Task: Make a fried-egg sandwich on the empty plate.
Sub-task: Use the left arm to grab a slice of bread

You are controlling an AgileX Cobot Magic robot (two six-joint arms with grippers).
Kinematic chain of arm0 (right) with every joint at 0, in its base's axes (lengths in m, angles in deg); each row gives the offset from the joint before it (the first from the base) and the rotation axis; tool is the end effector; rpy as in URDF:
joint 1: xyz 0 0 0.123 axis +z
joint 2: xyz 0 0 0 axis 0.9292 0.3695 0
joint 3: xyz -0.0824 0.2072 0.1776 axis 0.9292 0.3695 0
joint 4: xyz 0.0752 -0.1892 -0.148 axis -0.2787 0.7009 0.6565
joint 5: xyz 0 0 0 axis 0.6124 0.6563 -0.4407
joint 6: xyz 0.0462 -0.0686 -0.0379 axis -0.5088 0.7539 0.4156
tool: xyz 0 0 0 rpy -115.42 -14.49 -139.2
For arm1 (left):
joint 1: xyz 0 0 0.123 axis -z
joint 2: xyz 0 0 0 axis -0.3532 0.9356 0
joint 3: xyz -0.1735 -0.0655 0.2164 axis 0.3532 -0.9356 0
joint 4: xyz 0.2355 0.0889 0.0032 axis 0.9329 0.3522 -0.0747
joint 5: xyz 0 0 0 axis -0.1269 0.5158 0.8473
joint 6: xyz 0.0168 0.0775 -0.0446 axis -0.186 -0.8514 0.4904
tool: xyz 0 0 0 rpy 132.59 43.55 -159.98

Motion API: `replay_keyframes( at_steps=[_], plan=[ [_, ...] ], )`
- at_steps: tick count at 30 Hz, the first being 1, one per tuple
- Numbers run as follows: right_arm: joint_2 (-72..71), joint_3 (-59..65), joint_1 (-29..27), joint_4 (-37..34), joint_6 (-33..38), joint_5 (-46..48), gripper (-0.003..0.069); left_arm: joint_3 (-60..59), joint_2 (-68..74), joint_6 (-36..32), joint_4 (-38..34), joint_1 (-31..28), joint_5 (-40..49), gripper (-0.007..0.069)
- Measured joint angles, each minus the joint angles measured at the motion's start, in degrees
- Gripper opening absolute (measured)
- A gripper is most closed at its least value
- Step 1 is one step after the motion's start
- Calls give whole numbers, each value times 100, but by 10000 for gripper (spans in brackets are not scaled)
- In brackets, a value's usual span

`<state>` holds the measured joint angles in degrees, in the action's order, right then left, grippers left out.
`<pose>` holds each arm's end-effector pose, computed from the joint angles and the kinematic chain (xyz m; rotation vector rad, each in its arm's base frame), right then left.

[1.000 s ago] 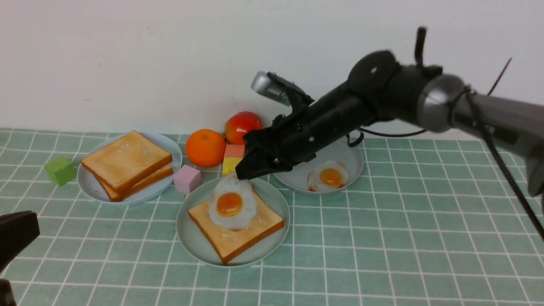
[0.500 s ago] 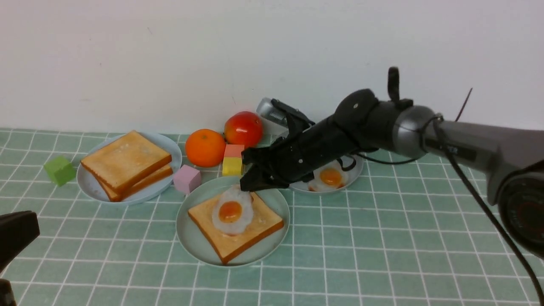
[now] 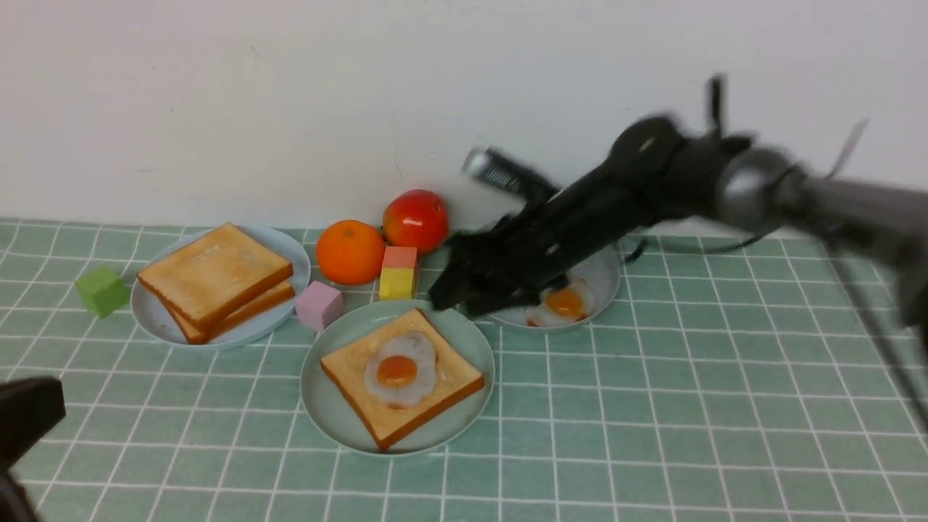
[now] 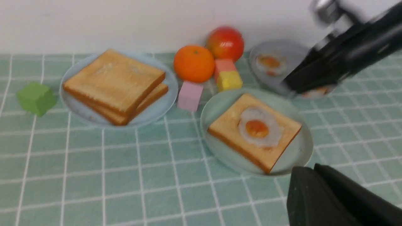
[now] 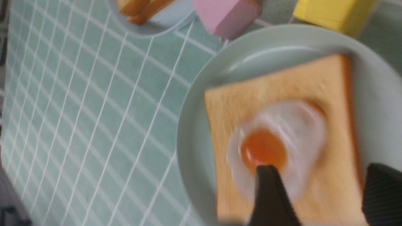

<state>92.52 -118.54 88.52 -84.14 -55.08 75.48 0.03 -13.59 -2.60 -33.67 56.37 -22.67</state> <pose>0.4226 0.2157 0.2327 -0.4719 2.5797 1.0618 0.0885 -0.0357 0.3151 0.1828 1.9958 -0.3314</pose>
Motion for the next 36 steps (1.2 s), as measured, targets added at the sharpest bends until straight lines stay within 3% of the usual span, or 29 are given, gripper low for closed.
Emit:
replay_keyframes(
  at_steps=[5,9,13,15,16,17,19,22,24,27,31,36],
  plan=[
    [-1448,0,-193,1479,-228,1214,134,84,1031,-22,-36,0,-37,0],
    [-2411,5,-142,2416,-496,1456,-1,567,2215,-227,16,-36,-417,-13],
    [-3085,162,-131,2902,-836,1501,-13,1191,3199,-438,-14,-352,-564,-13],
    [-3519,413,-131,3098,-1028,1545,-10,1582,3823,-916,-216,-674,-618,-13],
    [-3892,667,-131,3147,-1080,1558,-7,1984,4381,-1587,-596,-1048,-653,-13],
    [-3933,701,-131,3147,-1080,1560,-6,2031,4442,-1671,-651,-1091,-653,-13],
    [-4426,1163,-131,3129,-1092,1572,-2,2630,5251,-2858,-1450,-1661,-630,-13],
    [-4799,1556,-131,3129,-1092,1576,0,3128,5854,-3796,-2069,-2086,-499,-13],
    [-5137,1944,-131,3129,-1051,1592,1,3634,6540,-4771,-2627,-2589,-320,-13],
    [-5572,2308,-131,3129,-927,1594,4,4205,7323,-5579,-2884,-3020,-226,-13],
    [-5911,2515,-131,3129,-860,1453,8,4560,7844,-6129,-2778,-3250,-222,8],
    [-6155,2579,-131,3129,-856,1259,13,4713,8191,-6566,-2395,-3283,-529,197]
  ],
)
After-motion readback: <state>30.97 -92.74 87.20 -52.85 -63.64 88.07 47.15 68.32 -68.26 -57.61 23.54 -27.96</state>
